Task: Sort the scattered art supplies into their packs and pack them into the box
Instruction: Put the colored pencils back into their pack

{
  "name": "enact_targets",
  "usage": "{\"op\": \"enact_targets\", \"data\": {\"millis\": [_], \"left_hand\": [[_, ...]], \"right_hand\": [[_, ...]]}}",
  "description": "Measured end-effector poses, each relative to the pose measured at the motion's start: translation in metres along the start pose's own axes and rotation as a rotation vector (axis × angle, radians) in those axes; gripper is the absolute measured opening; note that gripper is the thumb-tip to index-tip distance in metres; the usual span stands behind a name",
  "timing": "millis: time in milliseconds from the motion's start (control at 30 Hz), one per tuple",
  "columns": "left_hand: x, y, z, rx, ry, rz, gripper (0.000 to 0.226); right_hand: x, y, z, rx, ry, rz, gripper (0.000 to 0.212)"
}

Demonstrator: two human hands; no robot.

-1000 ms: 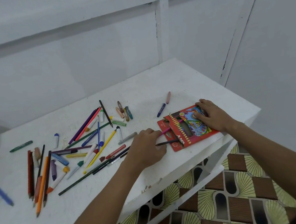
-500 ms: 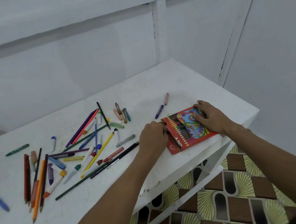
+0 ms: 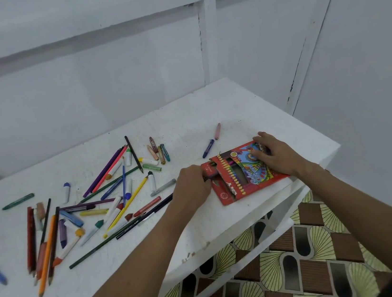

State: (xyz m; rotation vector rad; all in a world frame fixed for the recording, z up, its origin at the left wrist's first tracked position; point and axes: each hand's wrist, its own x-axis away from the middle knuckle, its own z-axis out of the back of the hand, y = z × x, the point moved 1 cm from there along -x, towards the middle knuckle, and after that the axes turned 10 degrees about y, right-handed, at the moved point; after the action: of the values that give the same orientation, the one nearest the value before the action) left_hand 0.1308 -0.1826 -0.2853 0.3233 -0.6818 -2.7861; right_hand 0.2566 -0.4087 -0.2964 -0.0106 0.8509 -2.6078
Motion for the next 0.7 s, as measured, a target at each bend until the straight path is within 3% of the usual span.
{"op": "enact_targets", "data": {"millis": [100,233,433,700], "left_hand": [[0.001,0.008,0.001,0.024,-0.041,-0.081,0.021],[0.006,0.009,-0.001,-0.017,0.028,-0.13,0.024],[-0.002,0.0,-0.004,-0.059,0.005,-0.138,0.026],[-0.014,0.012,-0.012,0.055,0.062,-0.076,0.02]], "right_hand": [[0.0,0.0,-0.001,0.001,-0.002,0.0,0.059],[0.0,0.0,-0.002,0.018,0.0,0.01,0.057],[0.0,-0.001,-0.003,0.029,0.001,0.03,0.056],[0.0,-0.002,-0.002,0.011,0.028,0.02,0.054]]}}
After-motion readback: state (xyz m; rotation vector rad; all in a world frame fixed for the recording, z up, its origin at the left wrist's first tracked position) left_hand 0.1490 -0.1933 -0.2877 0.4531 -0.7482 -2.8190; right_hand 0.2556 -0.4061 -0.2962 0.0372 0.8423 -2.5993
